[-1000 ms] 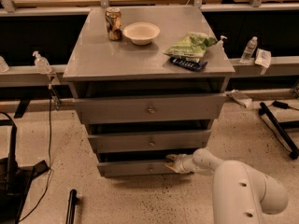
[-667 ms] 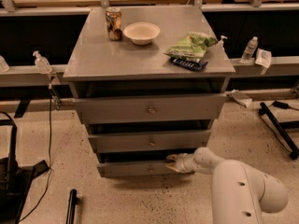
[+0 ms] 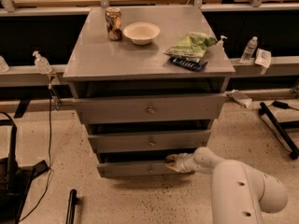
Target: Open bottom drawer
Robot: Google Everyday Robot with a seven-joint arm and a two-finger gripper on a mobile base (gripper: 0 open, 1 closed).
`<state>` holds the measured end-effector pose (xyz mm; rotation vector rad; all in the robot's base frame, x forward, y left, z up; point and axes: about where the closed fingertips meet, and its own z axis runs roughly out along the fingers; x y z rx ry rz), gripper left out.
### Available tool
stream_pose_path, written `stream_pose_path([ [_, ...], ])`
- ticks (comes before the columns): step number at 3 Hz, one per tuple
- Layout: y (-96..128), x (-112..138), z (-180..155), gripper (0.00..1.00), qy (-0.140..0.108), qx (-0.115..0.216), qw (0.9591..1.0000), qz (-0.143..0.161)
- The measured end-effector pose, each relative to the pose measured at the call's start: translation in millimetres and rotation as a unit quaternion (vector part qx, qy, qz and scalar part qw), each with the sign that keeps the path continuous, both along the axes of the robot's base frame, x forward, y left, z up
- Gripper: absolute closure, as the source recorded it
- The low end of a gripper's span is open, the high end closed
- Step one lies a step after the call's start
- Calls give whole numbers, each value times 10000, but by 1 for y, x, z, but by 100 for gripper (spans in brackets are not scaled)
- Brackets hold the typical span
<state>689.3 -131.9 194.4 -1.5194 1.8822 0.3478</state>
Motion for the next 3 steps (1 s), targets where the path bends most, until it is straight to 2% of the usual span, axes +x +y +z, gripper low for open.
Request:
stream_pose_path([
  [2, 1, 0, 0, 5, 4, 2, 10000, 4],
  [3, 1, 0, -1, 0, 6, 4, 10000, 6],
])
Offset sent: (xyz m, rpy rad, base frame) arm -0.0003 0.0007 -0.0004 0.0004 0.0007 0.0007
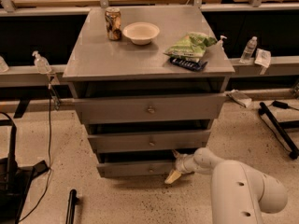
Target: Open bottom drawer
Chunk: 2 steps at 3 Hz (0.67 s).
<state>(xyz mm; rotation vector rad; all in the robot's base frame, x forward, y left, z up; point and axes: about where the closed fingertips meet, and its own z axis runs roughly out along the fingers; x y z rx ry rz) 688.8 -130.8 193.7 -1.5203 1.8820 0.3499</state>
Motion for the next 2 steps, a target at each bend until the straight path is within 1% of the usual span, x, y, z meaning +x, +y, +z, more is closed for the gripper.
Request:
stream_pose_path([
  [1, 0, -3, -3, 0, 141, -106, 9998, 75],
  [2, -5, -10, -14, 0, 489, -166, 9986, 136],
])
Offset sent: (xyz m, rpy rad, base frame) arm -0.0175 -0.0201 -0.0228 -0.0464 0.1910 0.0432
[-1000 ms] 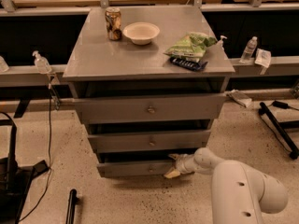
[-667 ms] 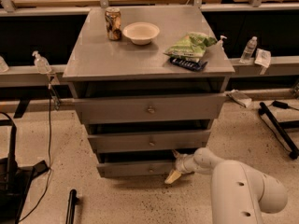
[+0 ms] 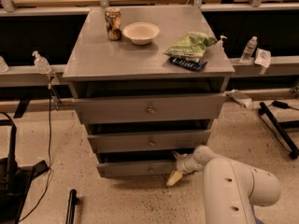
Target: Open bottom drawer
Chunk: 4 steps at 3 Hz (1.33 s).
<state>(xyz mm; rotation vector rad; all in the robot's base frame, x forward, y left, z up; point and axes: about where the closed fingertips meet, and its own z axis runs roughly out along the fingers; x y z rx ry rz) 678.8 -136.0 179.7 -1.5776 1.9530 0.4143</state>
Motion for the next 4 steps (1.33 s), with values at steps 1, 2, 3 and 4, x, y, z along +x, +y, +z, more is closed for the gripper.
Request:
stream_pose_path([
  [1, -7, -11, -5, 0, 222, 234, 9995, 13],
  [2, -9, -25, -3, 0, 419, 512, 9977, 140],
  [3, -7, -39, -1, 0, 587, 570, 9964, 235],
  [4, -2, -53, 3, 0, 766, 539, 9949, 366],
])
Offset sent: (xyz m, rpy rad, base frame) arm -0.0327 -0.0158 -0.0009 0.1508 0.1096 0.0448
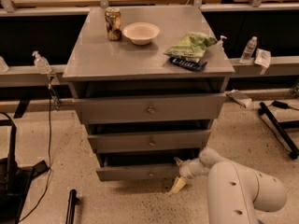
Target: Open bottom drawer
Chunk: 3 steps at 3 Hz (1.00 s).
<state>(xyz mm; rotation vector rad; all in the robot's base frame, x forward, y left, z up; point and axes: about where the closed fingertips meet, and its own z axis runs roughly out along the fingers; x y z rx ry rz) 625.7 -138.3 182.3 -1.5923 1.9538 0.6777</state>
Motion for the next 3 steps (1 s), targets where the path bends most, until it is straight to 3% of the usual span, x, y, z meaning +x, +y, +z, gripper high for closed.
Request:
stream_pose_path([
  [1, 6, -10, 6, 0, 123, -89, 9998, 119],
  [3, 11, -29, 26, 0, 61, -127, 9998, 115],
])
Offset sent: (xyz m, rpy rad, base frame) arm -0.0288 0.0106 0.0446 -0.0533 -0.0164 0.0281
